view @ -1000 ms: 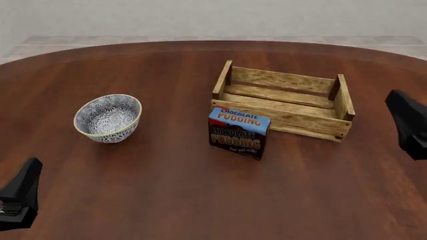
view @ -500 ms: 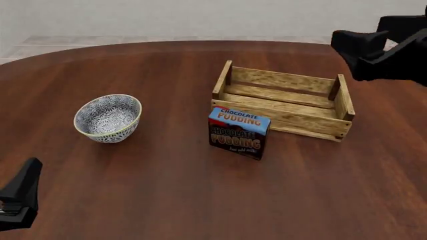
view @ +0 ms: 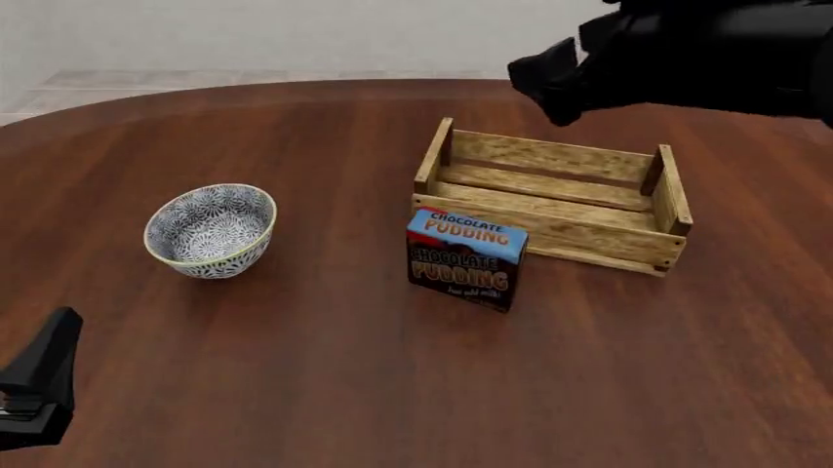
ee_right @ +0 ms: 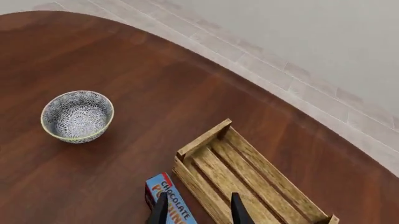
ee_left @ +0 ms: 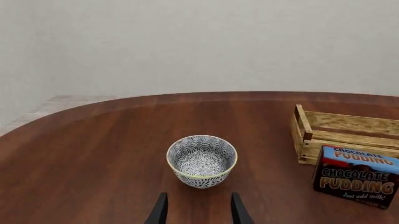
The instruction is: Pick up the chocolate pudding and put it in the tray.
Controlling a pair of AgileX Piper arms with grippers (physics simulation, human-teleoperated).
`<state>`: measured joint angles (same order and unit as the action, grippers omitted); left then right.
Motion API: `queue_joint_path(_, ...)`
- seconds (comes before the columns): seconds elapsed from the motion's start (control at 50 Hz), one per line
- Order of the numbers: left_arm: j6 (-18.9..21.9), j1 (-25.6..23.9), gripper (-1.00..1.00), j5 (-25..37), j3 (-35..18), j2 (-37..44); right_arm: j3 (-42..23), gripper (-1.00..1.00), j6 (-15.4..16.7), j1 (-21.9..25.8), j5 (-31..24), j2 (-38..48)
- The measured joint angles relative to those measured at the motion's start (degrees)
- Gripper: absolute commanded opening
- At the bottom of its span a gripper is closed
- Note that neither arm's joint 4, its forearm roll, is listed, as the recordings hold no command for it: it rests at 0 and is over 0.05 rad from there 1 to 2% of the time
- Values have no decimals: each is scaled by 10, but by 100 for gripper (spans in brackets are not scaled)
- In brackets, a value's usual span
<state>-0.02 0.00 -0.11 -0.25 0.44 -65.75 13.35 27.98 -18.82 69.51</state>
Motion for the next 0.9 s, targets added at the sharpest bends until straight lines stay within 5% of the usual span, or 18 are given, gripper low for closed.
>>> queue_joint_path(0.9, 0, 0, 100, 0, 0, 0, -61, 100, 124, 103, -88, 137)
